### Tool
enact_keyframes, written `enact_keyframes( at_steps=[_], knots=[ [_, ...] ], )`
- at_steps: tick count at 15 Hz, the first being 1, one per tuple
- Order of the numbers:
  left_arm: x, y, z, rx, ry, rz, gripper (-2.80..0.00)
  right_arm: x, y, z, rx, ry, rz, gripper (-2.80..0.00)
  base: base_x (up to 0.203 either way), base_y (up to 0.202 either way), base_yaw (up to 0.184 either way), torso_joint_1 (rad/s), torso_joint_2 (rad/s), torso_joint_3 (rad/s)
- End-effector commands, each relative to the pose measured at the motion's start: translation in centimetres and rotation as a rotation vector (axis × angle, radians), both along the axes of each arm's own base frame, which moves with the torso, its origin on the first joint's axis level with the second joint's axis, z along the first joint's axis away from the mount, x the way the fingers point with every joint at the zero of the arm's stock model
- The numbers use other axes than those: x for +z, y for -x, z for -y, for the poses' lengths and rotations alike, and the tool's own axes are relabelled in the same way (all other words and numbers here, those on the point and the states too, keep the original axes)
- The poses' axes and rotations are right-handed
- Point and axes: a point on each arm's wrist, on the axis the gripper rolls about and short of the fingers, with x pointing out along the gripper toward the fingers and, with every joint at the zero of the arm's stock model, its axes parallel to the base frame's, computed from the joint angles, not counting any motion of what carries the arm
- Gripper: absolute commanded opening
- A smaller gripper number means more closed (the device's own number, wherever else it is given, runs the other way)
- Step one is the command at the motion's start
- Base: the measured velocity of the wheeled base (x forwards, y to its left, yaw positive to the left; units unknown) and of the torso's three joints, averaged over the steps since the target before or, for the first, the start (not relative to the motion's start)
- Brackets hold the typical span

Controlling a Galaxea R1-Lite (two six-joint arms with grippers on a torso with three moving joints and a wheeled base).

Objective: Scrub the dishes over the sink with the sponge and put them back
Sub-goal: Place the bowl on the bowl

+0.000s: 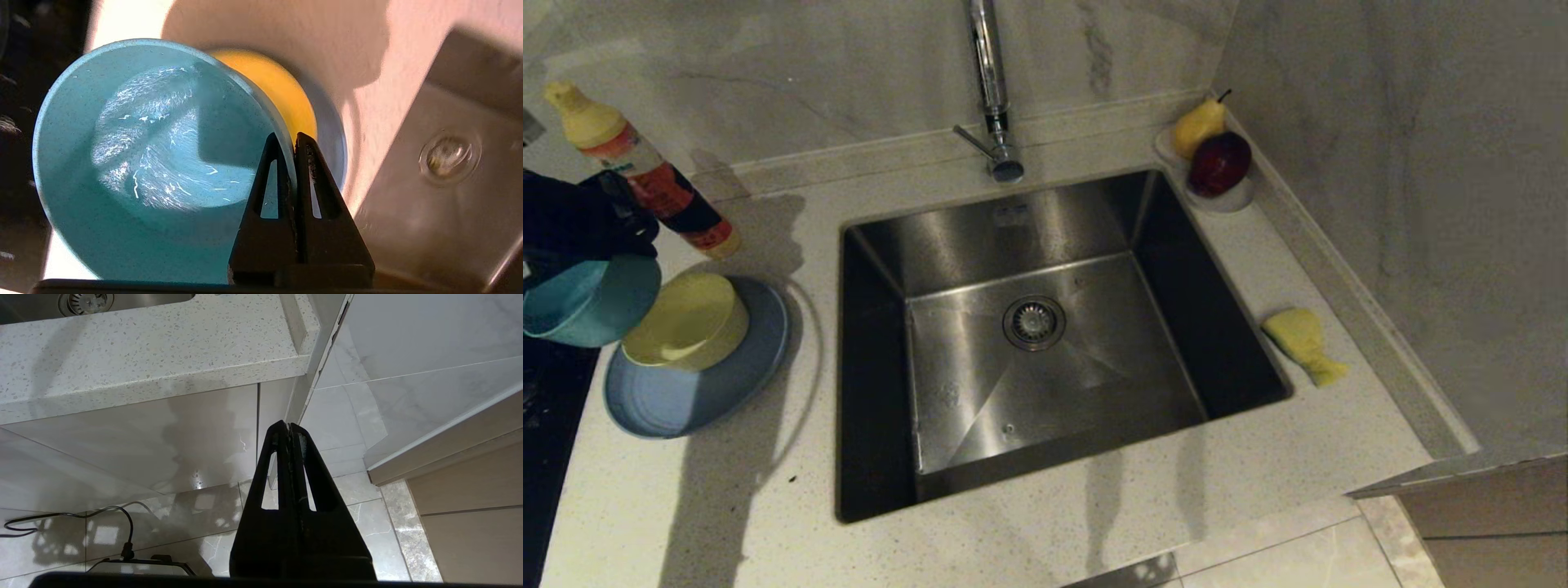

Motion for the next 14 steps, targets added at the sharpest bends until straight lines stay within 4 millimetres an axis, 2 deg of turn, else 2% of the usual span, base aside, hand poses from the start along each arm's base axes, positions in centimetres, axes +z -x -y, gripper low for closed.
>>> enact_keyframes(
  at_steps=[1, 7, 14],
  knots=[
    [-0.9, -0.7, 1.1, -0.035, 0.005, -0.03, -2.8, 0.0, 0.0, 0.0, 0.001, 0.001, 0.0, -2.8, 0.0, 0.0, 0.0, 0.0, 0.0, 0.0],
    [-4.2, -2.3, 1.6, -0.027, -0.013, -0.056, -2.8, 0.0, 0.0, 0.0, 0.001, 0.001, 0.0, -2.8, 0.0, 0.0, 0.0, 0.0, 0.0, 0.0],
    [-4.1, -2.4, 1.6, -0.028, -0.017, -0.032, -2.8, 0.0, 0.0, 0.0, 0.001, 0.001, -0.001, -2.8, 0.0, 0.0, 0.0, 0.0, 0.0, 0.0]
  ],
)
